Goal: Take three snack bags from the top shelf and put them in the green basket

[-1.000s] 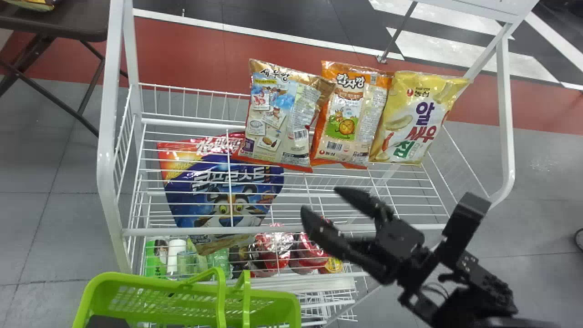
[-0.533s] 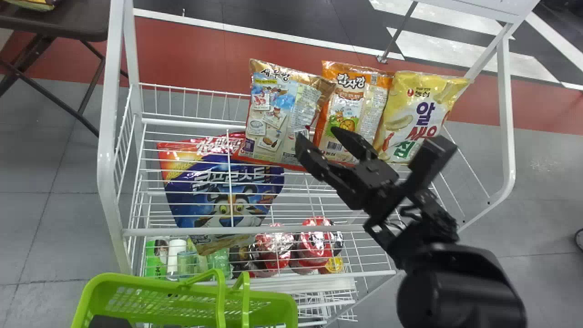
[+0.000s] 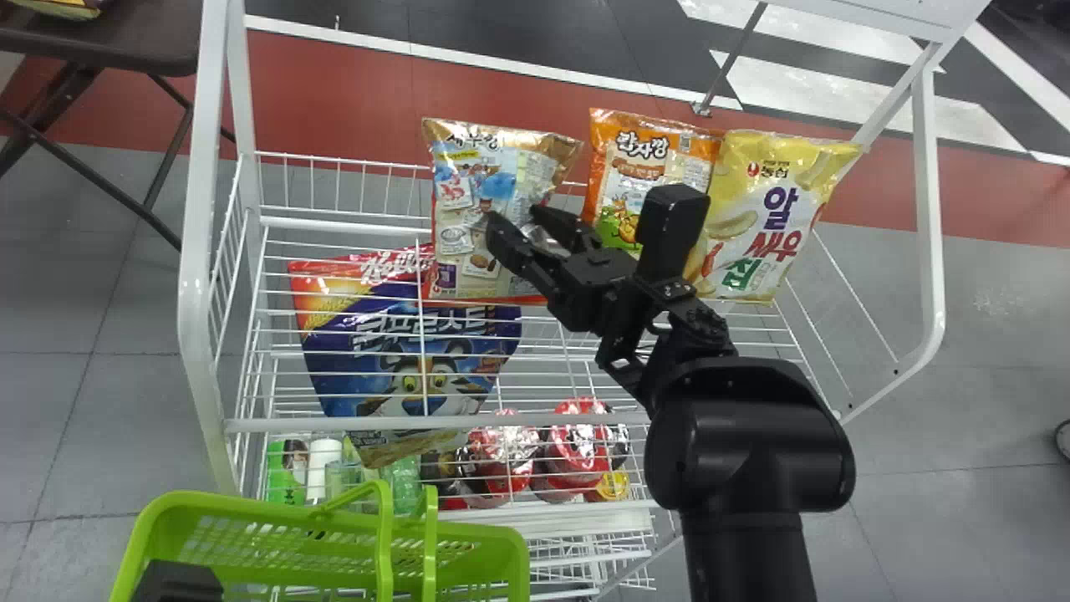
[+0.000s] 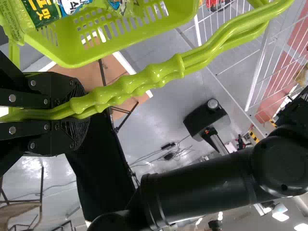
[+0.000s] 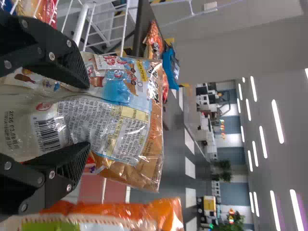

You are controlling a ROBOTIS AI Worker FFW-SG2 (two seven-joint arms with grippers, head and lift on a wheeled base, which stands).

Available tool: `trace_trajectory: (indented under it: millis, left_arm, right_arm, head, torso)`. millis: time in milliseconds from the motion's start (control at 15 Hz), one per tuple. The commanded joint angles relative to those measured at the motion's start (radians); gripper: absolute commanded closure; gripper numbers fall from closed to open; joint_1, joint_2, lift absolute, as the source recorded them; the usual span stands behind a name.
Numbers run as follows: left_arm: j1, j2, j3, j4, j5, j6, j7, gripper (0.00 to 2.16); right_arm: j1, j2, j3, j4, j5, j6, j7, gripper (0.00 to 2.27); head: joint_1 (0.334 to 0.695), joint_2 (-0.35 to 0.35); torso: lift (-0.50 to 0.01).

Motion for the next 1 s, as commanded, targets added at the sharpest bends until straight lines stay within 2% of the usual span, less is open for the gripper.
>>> trace_trajectory:
  millis: [0, 200, 467, 533, 600, 867, 933]
  left_arm:
    - [-0.006, 0.000, 0.003, 0.001, 0.003, 0.003, -0.001, 2.02]
    - [-0.009, 0.000, 0.005, -0.001, 0.006, 0.003, -0.001, 2.02]
    - [-0.009, 0.000, 0.008, -0.001, 0.004, 0.003, 0.002, 2.02]
    - [-0.009, -0.002, 0.011, -0.001, 0.004, 0.003, 0.005, 2.02]
    - [-0.010, -0.003, 0.014, -0.001, 0.004, 0.003, 0.005, 2.02]
    - [-0.019, -0.011, 0.015, 0.001, 0.004, 0.000, 0.016, 2.02]
    - [-0.023, -0.011, 0.014, 0.001, 0.004, 0.003, 0.020, 2.02]
  right_arm:
    - [-0.001, 0.004, 0.003, 0.000, 0.000, 0.025, 0.021, 2.21]
    - [0.035, 0.004, -0.012, -0.052, -0.018, 0.031, 0.049, 2.24]
    - [0.163, 0.004, -0.040, -0.317, -0.009, 0.151, 0.106, 2.24]
    - [0.186, 0.004, -0.077, -0.386, -0.021, 0.277, 0.142, 2.24]
    - [0.200, 0.004, -0.120, -0.467, -0.031, 0.409, 0.216, 2.24]
    - [0.347, 0.004, -0.311, -0.705, -0.092, 0.651, 0.403, 2.24]
    - [0.376, 0.004, -0.365, -0.737, -0.121, 0.712, 0.426, 2.24]
  head:
    - [0.695, -0.350]
    - [0.695, -0.347]
    - [0.695, -0.350]
    - [0.695, -0.350]
    - [0.695, -0.350]
    - [0.695, -0.350]
    - [0.695, -0.350]
  torso:
    - [-0.038]
    - [-0.038]
    - [-0.038]
    - [-0.038]
    - [-0.038]
    - [-0.038]
    - [-0.038]
